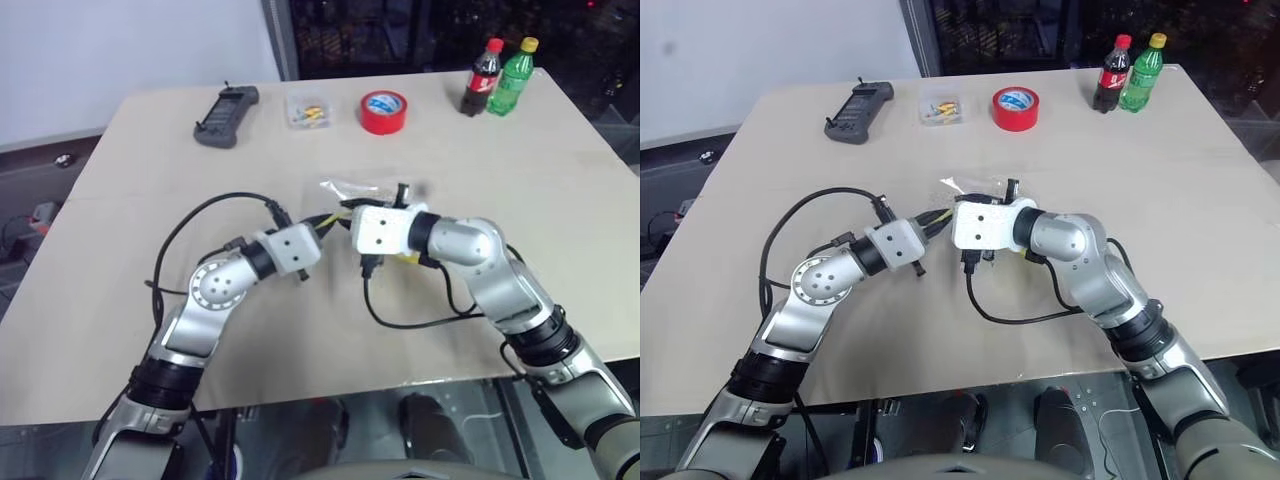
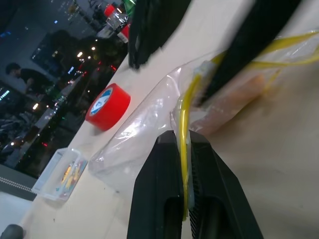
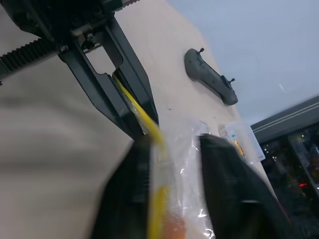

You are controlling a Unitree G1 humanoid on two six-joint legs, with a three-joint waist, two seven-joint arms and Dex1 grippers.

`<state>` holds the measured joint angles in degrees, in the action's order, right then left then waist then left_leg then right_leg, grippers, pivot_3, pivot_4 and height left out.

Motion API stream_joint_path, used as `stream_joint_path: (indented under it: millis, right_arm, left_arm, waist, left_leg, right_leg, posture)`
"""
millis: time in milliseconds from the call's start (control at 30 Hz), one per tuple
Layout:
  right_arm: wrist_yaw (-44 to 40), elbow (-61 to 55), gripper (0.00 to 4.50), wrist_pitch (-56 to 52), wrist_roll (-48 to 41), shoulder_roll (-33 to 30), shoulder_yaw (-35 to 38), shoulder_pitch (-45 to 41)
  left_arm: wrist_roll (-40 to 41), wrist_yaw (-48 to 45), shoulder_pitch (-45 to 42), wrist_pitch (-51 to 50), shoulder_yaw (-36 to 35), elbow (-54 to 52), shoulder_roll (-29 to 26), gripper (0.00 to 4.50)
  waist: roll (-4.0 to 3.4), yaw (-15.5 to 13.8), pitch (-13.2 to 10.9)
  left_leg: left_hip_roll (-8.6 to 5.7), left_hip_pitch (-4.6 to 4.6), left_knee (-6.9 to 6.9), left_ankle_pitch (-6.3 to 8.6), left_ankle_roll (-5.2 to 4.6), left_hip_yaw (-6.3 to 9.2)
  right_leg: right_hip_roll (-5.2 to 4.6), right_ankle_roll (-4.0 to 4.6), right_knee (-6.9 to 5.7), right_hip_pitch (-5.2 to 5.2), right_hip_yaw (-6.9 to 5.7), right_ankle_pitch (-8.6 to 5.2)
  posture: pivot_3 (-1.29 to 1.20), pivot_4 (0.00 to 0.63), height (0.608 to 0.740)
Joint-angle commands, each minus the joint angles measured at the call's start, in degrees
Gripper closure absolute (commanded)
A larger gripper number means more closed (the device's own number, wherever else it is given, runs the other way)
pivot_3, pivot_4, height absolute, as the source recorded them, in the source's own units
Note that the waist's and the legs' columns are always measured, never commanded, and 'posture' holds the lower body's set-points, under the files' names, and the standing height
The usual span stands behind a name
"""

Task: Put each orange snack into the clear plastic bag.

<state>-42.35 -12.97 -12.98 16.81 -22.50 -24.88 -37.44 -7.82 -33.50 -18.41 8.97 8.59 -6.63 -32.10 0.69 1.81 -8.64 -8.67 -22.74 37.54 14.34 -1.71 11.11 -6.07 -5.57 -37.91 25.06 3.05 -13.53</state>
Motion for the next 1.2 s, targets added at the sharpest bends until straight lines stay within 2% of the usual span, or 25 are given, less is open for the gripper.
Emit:
stream_joint_path:
  millis: [33,933,1033,1067,1200]
  right_arm:
    - [-0.3,-1.3,3.22,0.1,0.1,0.1,0.5,-0.7]
    - [-2.4,-4.8,3.22,-4.2,-0.9,-0.5,1.3,0.2]
    - [-2.4,-4.8,4.04,-4.4,-1.1,-0.4,1.3,0.2]
    - [-2.3,-4.7,4.45,-4.4,-1.0,-0.5,1.2,0.3]
    - [-2.2,-4.3,4.45,-4.1,-0.9,-0.6,1.1,0.4]
  left_arm:
    - [0.3,0.2,0.4,-0.2,-1.2,-3.3,-0.1,4.5]
    - [1.3,-0.5,0.7,-0.6,-1.8,-3.1,-0.5,4.5]
    - [1.3,-0.5,0.8,-0.6,-1.8,-3.1,-0.5,4.5]
    - [1.3,-0.5,0.8,-0.6,-1.8,-3.1,-0.5,4.5]
    - [1.3,-0.4,0.7,-0.6,-1.9,-3.0,-0.5,4.5]
  waist:
    - [0.0,0.2,0.0]
    - [0.0,0.4,0.0]
    - [0.0,0.4,0.0]
    - [0.0,0.4,0.0]
    - [0.0,0.4,0.0]
  left_leg:
    - [-0.01,0.0,0.0,0.0,0.0,-0.01]
    - [0.0,0.0,0.0,0.0,0.0,-0.03]
    - [0.0,0.0,0.0,0.0,0.0,-0.03]
    - [0.0,0.0,0.0,0.0,0.0,-0.03]
    - [0.0,0.0,0.0,0.0,0.0,-0.02]
  right_leg:
    - [-0.01,0.0,0.0,0.0,0.01,0.0]
    - [-0.01,0.0,-0.03,0.02,0.03,0.0]
    - [-0.01,0.0,-0.03,0.02,0.03,0.0]
    - [-0.01,0.0,-0.03,0.02,0.03,0.0]
    - [-0.01,0.0,-0.03,0.02,0.03,0.0]
  posture:
    - [0.0,0.15,0.74]
    - [0.0,0.15,0.74]
    - [0.0,0.15,0.74]
    - [0.0,0.15,0.74]
    - [0.0,0.15,0.74]
